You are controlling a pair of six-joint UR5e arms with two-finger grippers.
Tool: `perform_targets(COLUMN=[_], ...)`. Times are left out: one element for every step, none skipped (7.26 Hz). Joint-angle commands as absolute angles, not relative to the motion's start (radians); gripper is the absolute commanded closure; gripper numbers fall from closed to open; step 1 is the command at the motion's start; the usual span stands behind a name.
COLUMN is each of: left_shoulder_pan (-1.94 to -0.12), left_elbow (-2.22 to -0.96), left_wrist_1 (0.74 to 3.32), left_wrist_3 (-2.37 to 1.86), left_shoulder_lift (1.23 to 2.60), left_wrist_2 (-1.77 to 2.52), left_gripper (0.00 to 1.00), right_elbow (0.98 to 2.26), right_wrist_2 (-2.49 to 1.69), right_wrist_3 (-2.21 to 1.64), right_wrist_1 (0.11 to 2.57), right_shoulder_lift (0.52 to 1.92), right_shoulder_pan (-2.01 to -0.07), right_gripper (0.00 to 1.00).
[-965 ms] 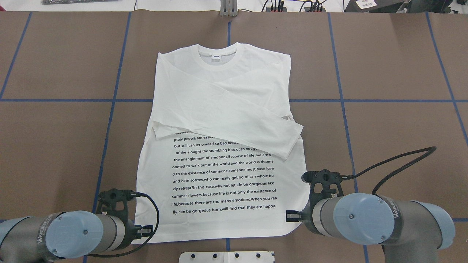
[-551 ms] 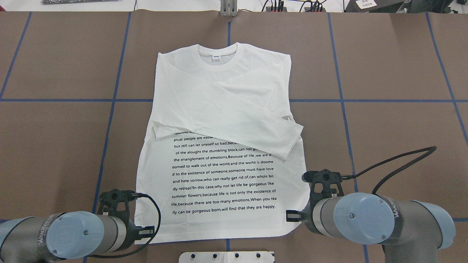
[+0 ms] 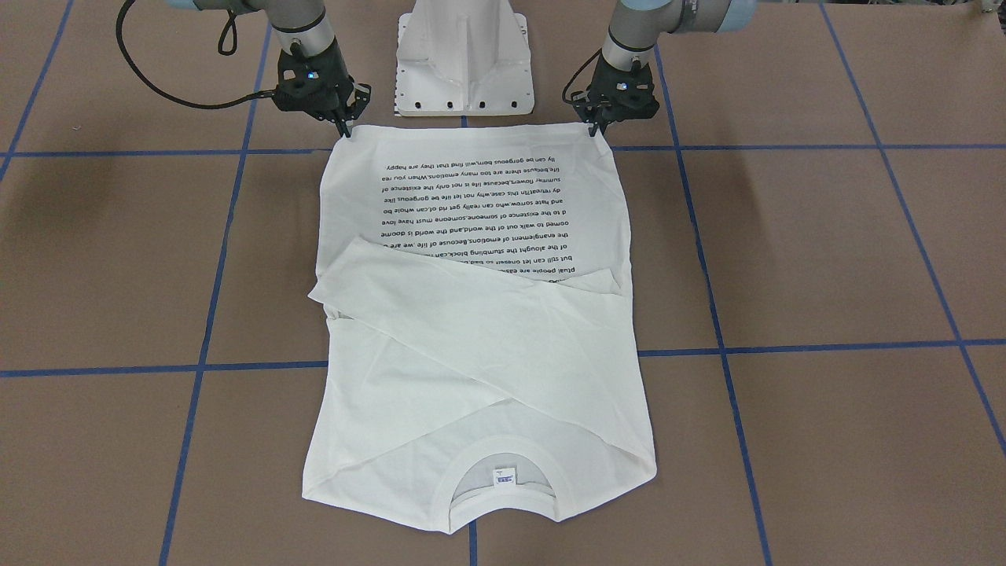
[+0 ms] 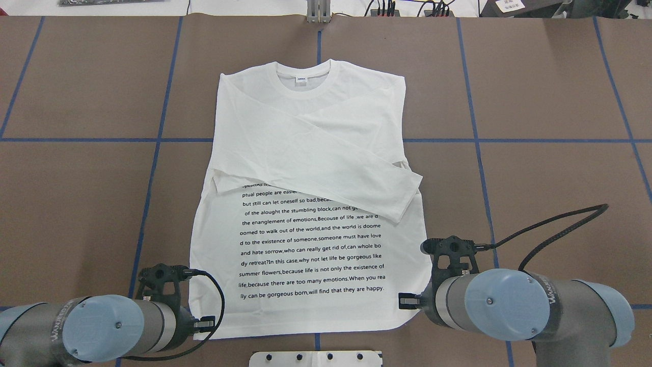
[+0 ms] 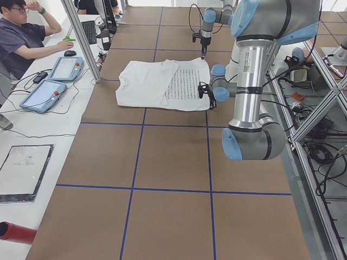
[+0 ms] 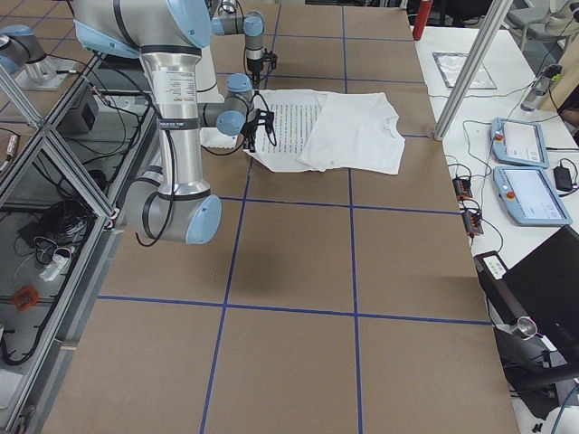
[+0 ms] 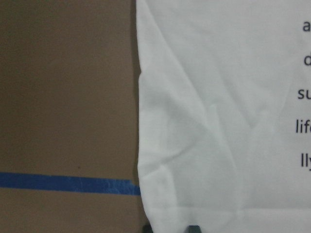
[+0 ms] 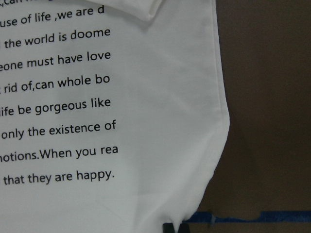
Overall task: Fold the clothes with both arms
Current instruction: 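Lift the hem corners with both grippers and start pulling them forward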
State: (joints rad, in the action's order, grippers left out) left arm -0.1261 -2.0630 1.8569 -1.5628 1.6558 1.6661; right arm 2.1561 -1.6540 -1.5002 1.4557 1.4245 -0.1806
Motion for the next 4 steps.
perform_targets(left_shoulder_pan=[-0.13,-0.133,-0.135,-0.155], left_elbow=[-2.098,-2.129,-2.163,-2.174], left_wrist_1=[1.855,1.841,1.809,1.793], left_wrist_3=[-1.562,-1.562,-1.556,-1.554], left_shoulder_lift=[1.654,1.651,1.648,1.654], left_wrist_2=[1.667,1.667,1.675,1.737], left_gripper=[1.0,1.0,1.0,1.0], right_elbow=[2.161,2.166,2.172,2.178], right_wrist_2=[-1.66,-1.664,-1.657,-1.655], right_wrist_3=[-1.5,-1.5,-1.5,-1.499], right_wrist_1=[1.456,1.456,1.456,1.454], right_shoulder_lift=[1.422,1.42,1.43,1.43], right_shoulder_pan=[-0.193,-0.213,-0.222,-0.232], right_gripper=[1.0,1.0,1.0,1.0])
